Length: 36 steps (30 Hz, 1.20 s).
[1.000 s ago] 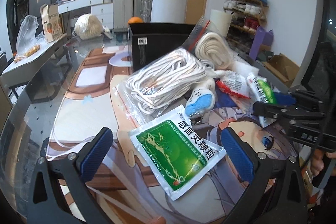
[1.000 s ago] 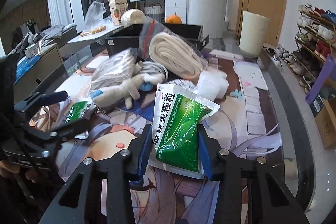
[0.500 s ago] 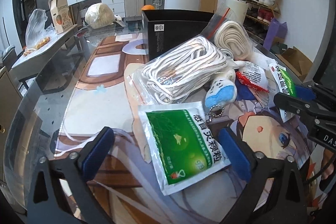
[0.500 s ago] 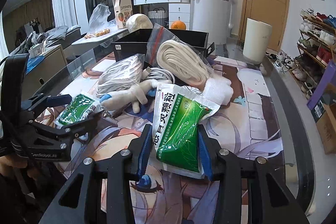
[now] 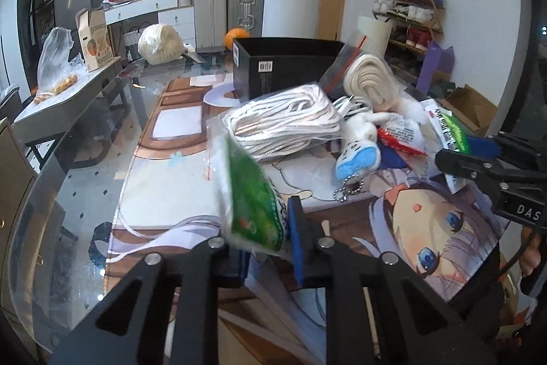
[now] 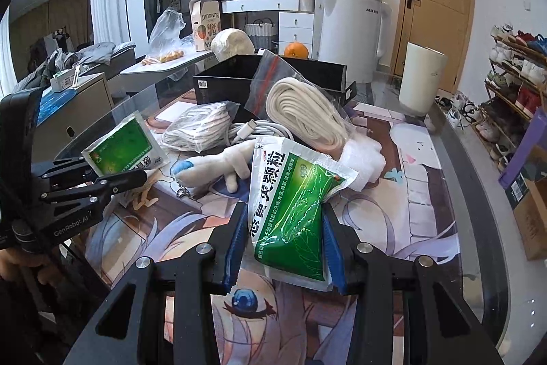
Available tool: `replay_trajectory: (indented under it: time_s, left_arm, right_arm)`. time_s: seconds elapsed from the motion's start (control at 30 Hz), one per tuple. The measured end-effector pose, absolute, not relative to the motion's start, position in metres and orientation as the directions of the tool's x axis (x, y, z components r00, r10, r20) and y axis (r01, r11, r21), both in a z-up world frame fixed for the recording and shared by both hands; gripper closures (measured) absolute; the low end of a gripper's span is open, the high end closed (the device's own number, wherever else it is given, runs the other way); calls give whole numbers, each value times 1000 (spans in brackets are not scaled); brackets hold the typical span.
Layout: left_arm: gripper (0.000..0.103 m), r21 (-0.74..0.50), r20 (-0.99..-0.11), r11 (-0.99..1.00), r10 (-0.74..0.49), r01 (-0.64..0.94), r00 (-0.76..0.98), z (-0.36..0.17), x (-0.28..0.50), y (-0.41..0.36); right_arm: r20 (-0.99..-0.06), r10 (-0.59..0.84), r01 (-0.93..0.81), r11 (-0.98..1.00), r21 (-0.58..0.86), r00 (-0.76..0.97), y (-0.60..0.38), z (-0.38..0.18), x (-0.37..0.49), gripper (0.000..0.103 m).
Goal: Organize soft objects
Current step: 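Lift the sachet with the right tool and carry it over the black box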
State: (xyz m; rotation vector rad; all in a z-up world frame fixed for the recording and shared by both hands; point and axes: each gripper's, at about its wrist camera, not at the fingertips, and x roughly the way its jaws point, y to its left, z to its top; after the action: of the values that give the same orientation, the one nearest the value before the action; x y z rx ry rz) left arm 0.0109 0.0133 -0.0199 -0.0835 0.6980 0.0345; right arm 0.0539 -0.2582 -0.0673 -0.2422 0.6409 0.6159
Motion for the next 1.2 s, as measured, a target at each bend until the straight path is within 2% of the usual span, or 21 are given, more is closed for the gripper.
replay_trajectory:
  time_s: [0.6, 1.2]
  left_arm:
    - [90, -128, -535, 992, -66, -4, 842, 8, -2, 12]
    - [90, -140, -429, 988, -119, 64, 895, 60, 37, 8]
  right_arm:
    - [-555, 507, -624, 781, -28, 659, -259, -47, 46, 61]
    - [-484, 550, -638, 770, -23, 681, -253, 2, 92, 61]
